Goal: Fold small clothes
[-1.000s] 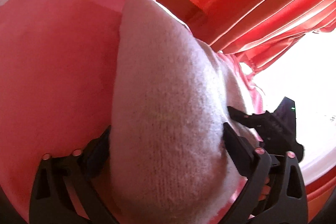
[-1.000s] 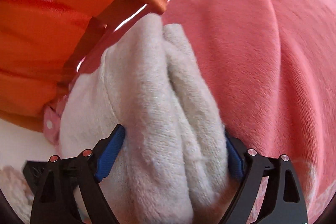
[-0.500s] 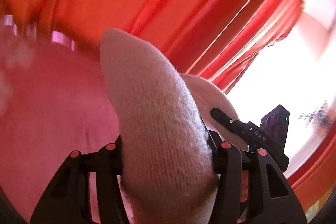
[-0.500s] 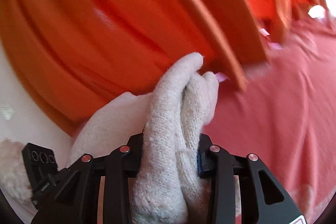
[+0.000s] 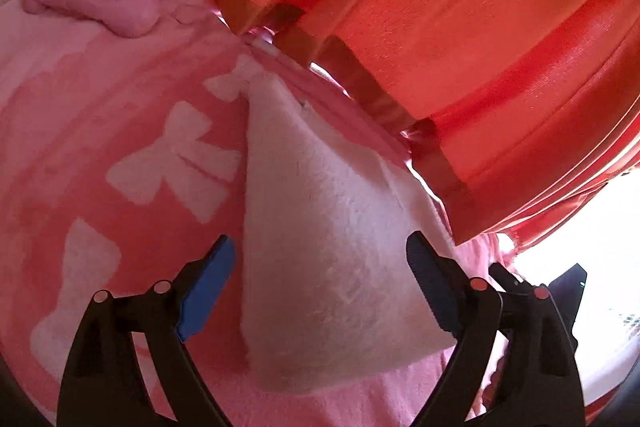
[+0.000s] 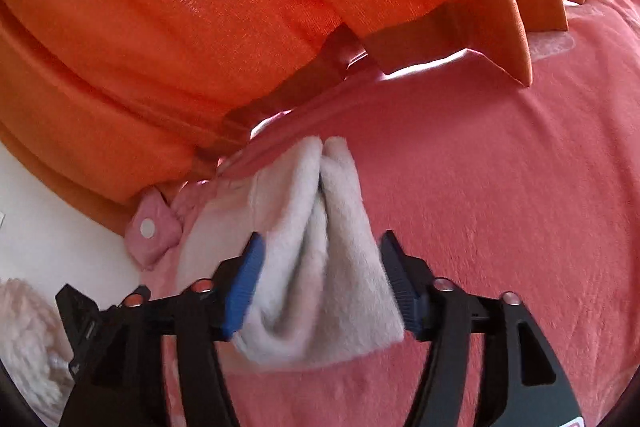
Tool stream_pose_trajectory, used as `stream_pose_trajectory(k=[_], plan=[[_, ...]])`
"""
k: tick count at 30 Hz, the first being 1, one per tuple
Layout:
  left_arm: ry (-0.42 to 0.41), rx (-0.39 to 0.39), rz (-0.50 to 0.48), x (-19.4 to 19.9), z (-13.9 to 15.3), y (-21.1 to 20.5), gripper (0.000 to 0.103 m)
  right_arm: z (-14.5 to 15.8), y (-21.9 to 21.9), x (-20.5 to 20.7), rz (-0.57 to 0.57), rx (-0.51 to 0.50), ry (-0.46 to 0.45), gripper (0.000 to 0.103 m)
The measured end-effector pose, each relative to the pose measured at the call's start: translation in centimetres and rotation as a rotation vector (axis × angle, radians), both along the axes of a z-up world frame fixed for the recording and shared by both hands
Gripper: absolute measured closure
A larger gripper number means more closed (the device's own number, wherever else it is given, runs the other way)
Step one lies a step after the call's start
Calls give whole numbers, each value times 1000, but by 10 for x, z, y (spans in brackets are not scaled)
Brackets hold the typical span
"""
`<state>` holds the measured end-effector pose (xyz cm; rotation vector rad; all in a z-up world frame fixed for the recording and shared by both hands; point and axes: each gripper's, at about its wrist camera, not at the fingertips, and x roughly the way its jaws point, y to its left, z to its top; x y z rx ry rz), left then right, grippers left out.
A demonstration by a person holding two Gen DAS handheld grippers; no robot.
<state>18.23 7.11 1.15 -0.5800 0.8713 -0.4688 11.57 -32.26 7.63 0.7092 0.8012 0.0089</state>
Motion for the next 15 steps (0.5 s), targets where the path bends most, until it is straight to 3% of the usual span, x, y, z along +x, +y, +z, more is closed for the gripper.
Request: stream_pose_trajectory(k=[3,7,9,11,12,13,15], plan=[[6,-9,-30,6,-4,-12,13,-19,6,24,44,3,67,24],[54,74,-37,10,-22,-28,10,-55,26,42,111,-9,183,22],[97,82,-40,17,-37,-34,10,-69,32,48,115,-3,183,17],[136,27,-47,21,-50,-36,14,-71,33,51,120,-9,164,21],[144,-2,-56,24,-53,-37,18,-69,34,54,146,-4,145,48],[141,-10,-59,26,-54,-39,25,-65,37,57,168,14,128,61],[78,-12,-66,27,-42,-42,41,-48,42,55,165,-22,90,72]])
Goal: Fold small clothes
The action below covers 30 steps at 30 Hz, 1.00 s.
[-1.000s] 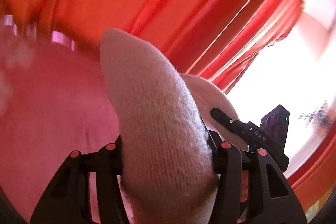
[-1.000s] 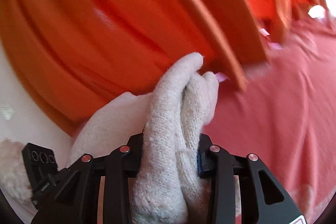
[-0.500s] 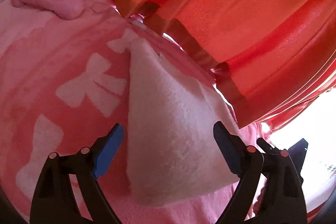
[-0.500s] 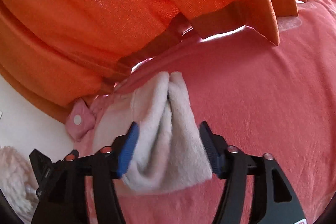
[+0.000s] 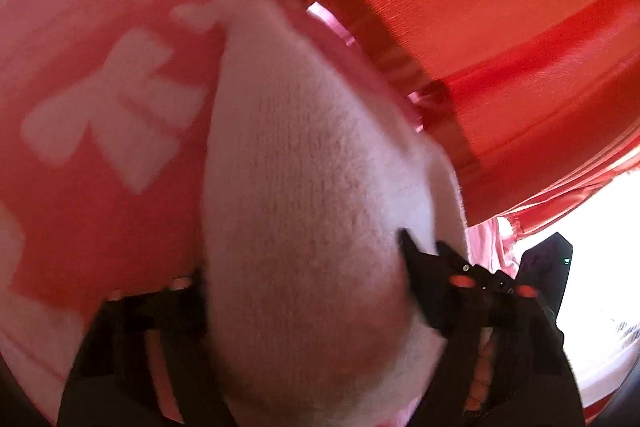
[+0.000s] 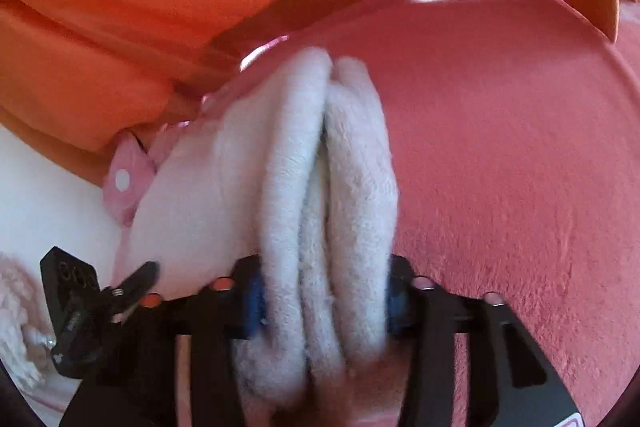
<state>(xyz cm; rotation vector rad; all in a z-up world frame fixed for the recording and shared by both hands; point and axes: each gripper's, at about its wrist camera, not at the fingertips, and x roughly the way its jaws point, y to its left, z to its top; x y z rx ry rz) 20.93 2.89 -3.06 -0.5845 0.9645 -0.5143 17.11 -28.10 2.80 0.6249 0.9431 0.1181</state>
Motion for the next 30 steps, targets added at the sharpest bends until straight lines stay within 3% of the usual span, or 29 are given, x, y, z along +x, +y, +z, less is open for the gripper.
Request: stream_pose_trajectory(k=[2,4,6,8,9,11,12,13,15,16,17,20,23,24,26,30], plan=[[-83,-23,-12,-5,23,0,51,32,6,-10,19,-32,-104,75],[-179,-61,-30,-10,47,1,52,65,7,-26,8,-57,-216,76],[-222,-92,-38,-13,58,0,51,80,-1,-37,-19,-70,-268,75],[-226,-46,-32,-14,57,-5,46,62,-15,-34,-50,-48,-203,72],[-211,8,-23,-13,51,-9,40,39,-22,-25,-52,-31,-115,68],[-156,194,8,-8,30,-19,42,4,-32,-16,-108,-59,44,68],[-143,283,30,-8,24,-22,42,-2,-38,-20,-136,-59,49,67],[-172,304,39,-14,29,-21,42,6,-40,-23,-142,-53,27,67],[-214,293,46,-22,48,-19,42,38,-33,-36,-149,-152,-45,66],[-250,284,54,-30,59,-17,39,51,-28,-44,-145,-194,-87,62],[-292,289,71,-39,71,-16,30,59,-24,-50,-127,-218,-104,60],[-318,355,87,-53,78,-25,25,47,-12,-52,-44,-159,-37,55],[-263,399,78,-57,65,-35,25,10,-2,-30,58,-69,131,52],[-245,408,80,-55,61,-37,25,5,-6,-28,51,-78,139,53],[-215,423,69,-54,54,-43,25,12,-2,-19,42,-137,89,77],[-221,490,57,-58,49,-47,25,83,0,-36,8,-232,-206,89]])
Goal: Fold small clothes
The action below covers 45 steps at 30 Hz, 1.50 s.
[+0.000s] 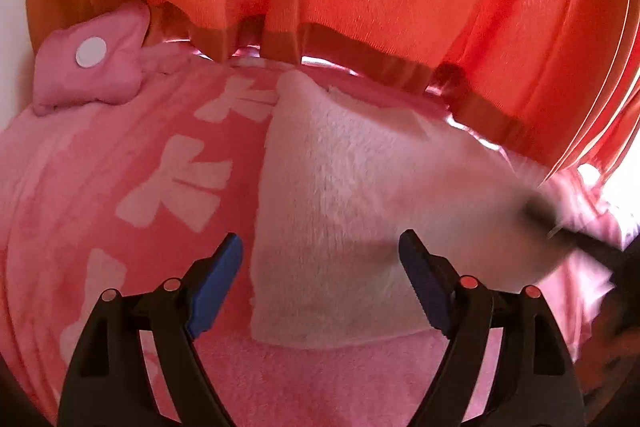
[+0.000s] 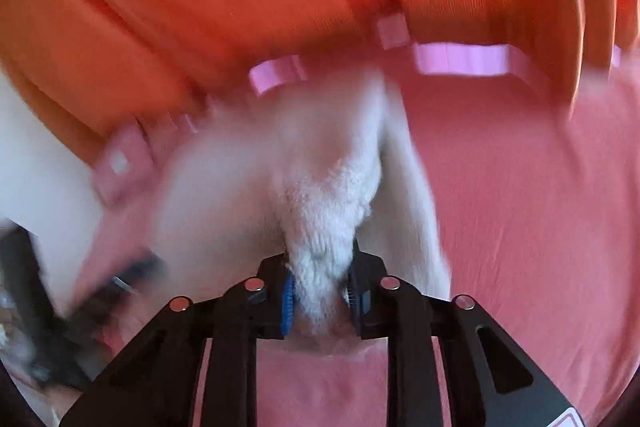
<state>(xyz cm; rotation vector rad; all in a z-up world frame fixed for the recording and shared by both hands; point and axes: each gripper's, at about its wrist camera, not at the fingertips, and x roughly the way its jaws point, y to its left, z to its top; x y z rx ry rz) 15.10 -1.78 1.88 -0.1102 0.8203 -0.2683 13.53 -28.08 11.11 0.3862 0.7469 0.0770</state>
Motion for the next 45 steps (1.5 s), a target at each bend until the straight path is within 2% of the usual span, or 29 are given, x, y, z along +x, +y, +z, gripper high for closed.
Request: stream_pose_trajectory(k=[1,2,4,5,6,8,11,12,13,15,16,17,19,22,25,27,29,30,31,33,35,37,39,40,42,45], plan=[[-2,21,-6,0,-2,-3,24,1,2,2,3,-20,-9,89],[1,31,-7,2,-5,-4,23,-10,1,7,-7,-36,31,89],[28,50,-7,4,-12,-5,23,-60,-8,24,-33,-24,250,88],[48,42,-10,5,-16,-5,22,-83,-14,27,-37,45,300,87],[62,33,-12,5,-19,-5,22,-80,-17,25,-46,66,274,87],[55,32,-8,3,-15,-5,22,-60,-18,24,-46,47,269,85],[27,23,-1,-1,-6,-4,23,-24,-13,6,-86,49,141,84],[26,27,0,-1,-6,-5,23,-19,-6,5,-85,18,113,84],[28,35,-2,-1,-7,-6,23,-18,5,5,-75,-57,108,81],[31,55,-3,-1,-11,-9,23,-35,16,14,-51,-150,189,79],[31,63,-3,-1,-12,-10,22,-54,19,22,-48,-196,282,79],[33,67,-8,-1,-13,-11,22,-64,18,26,-52,-195,306,79],[33,69,-9,-2,-13,-11,22,-55,12,26,-72,-173,285,79],[26,79,-7,-3,-11,-11,22,-23,-1,2,-132,-97,195,79],[28,81,-3,-2,-11,-12,21,-4,5,-14,-141,-144,79,78],[27,82,-1,-2,-11,-12,21,-11,12,-9,-93,-187,117,78],[26,84,-8,-1,-11,-10,20,-47,20,11,-44,-247,297,78],[26,85,-8,-1,-11,-10,20,-66,21,18,-22,-264,358,75],[27,89,-10,-1,-11,-11,20,-64,19,17,-37,-274,341,67],[20,95,-6,-1,-10,-11,20,-49,16,14,-64,-261,331,66],[6,98,-2,-3,-7,-11,20,-25,13,-1,-103,-214,245,66],[-10,102,2,-6,-4,-11,20,-10,15,-13,-116,-212,187,66],[-19,115,13,-10,-1,-10,19,0,18,-23,-144,-216,143,60],[-23,118,17,-13,1,-9,17,2,20,-29,-151,-214,131,53],[-37,129,34,-23,4,-7,14,-1,23,-33,-164,-212,125,43],[-45,139,71,-42,5,-1,13,-13,27,-44,-169,-231,155,38]])
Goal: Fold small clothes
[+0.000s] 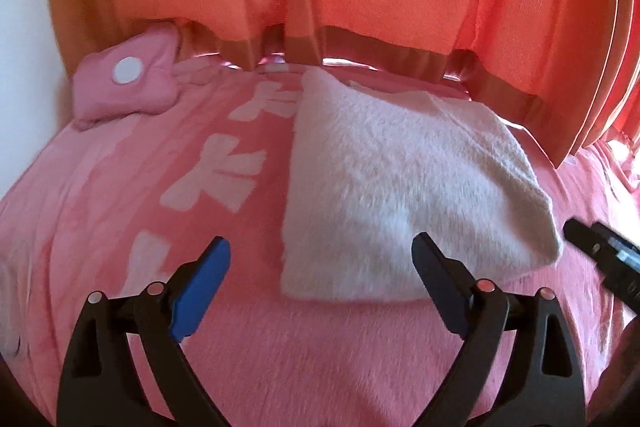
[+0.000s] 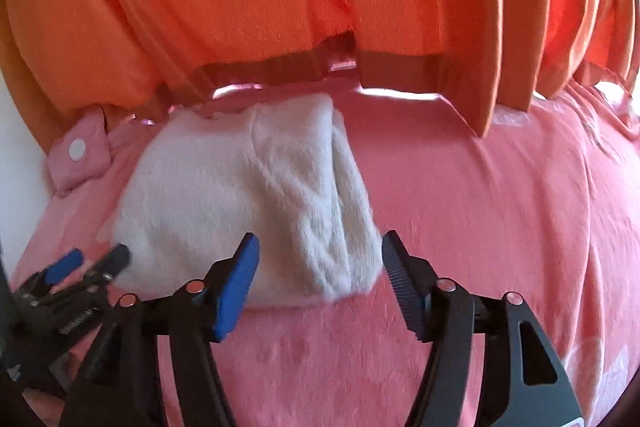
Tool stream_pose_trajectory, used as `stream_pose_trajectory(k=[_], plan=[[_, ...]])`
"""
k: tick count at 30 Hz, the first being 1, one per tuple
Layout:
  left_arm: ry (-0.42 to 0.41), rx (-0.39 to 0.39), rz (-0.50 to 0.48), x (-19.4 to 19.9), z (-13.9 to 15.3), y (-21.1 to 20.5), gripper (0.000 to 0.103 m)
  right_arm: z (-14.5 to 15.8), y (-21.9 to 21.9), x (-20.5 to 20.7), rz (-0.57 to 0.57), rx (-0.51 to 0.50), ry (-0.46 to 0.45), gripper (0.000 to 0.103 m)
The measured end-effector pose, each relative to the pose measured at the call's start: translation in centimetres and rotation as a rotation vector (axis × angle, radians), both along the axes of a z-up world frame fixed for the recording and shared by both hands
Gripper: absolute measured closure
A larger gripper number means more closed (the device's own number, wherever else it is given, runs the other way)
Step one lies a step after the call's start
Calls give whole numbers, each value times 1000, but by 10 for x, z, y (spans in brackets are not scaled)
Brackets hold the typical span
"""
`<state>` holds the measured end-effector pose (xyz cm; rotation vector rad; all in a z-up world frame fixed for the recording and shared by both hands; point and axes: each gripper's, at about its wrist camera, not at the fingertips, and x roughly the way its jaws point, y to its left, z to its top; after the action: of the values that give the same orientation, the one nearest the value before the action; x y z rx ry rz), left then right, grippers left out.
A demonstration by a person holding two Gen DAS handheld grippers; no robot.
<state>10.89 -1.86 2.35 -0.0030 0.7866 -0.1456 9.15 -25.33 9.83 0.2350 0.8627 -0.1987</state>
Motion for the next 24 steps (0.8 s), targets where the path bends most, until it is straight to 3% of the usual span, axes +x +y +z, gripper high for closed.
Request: stream_pose_trajectory(k=[9,14,18,24], plan=[[53,31,17,-56,-30,7,13,-51,16,-61,-70,48,102,34],[65,17,63,-66,-43,11,13,-68,34,-74,-77,-15,85,33],[40,30,82,-72,-50,9,13,-70,49,-79,-61,-86,21,32],[66,25,83,-78,-65,6,13,-72,43,-80,-77,-36,10,30]])
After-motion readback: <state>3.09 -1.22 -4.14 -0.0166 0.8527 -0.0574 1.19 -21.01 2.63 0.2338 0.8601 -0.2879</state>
